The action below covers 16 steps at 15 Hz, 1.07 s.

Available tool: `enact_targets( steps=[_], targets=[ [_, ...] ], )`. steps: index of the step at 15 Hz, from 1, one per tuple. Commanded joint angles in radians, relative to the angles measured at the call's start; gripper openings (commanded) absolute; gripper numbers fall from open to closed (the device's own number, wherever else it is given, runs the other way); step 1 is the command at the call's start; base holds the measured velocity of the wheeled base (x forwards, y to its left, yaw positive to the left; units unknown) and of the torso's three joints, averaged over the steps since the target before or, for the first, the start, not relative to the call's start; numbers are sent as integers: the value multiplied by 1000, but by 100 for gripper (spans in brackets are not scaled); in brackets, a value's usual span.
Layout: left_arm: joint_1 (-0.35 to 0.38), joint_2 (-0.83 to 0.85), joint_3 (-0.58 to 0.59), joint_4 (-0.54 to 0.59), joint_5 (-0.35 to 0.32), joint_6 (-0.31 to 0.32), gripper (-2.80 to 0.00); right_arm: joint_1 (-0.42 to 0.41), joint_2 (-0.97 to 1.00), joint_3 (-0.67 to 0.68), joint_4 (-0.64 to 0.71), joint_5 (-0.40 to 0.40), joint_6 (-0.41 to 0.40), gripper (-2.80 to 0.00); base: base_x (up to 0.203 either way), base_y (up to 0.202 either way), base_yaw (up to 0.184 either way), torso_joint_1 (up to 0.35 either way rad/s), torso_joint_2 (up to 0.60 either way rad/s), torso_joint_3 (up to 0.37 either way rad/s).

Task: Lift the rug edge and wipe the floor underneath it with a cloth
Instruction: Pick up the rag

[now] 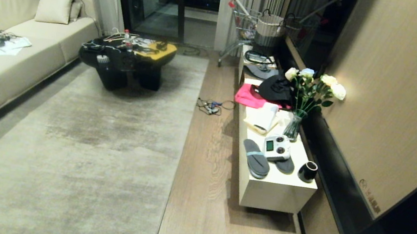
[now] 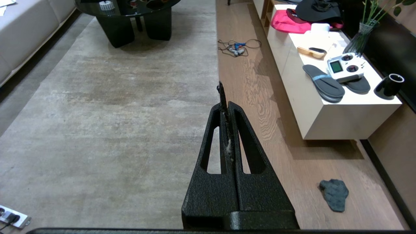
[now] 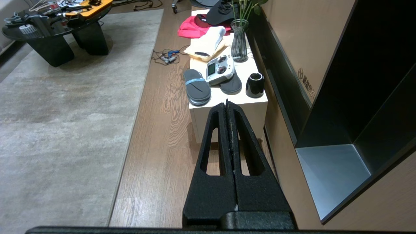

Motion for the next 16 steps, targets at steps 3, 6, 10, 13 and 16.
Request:
enact_targets(
  steps=[3,6,10,13,16],
  targets=[
    [0,2,0,-1,0,0,-280,0,1,0,0,-1,1,-280,0,0,0,0,0,0],
    [0,2,0,-1,0,0,-280,0,1,0,0,0,1,-280,0,0,0,0,0,0],
    [0,2,0,-1,0,0,-280,0,1,0,0,0,1,-280,0,0,0,0,0,0],
    [0,2,0,-1,0,0,-280,0,1,0,0,0,2,-280,0,0,0,0,0,0],
    [0,2,0,-1,0,0,-280,0,1,0,0,0,1,-280,0,0,0,0,0,0]
  ],
)
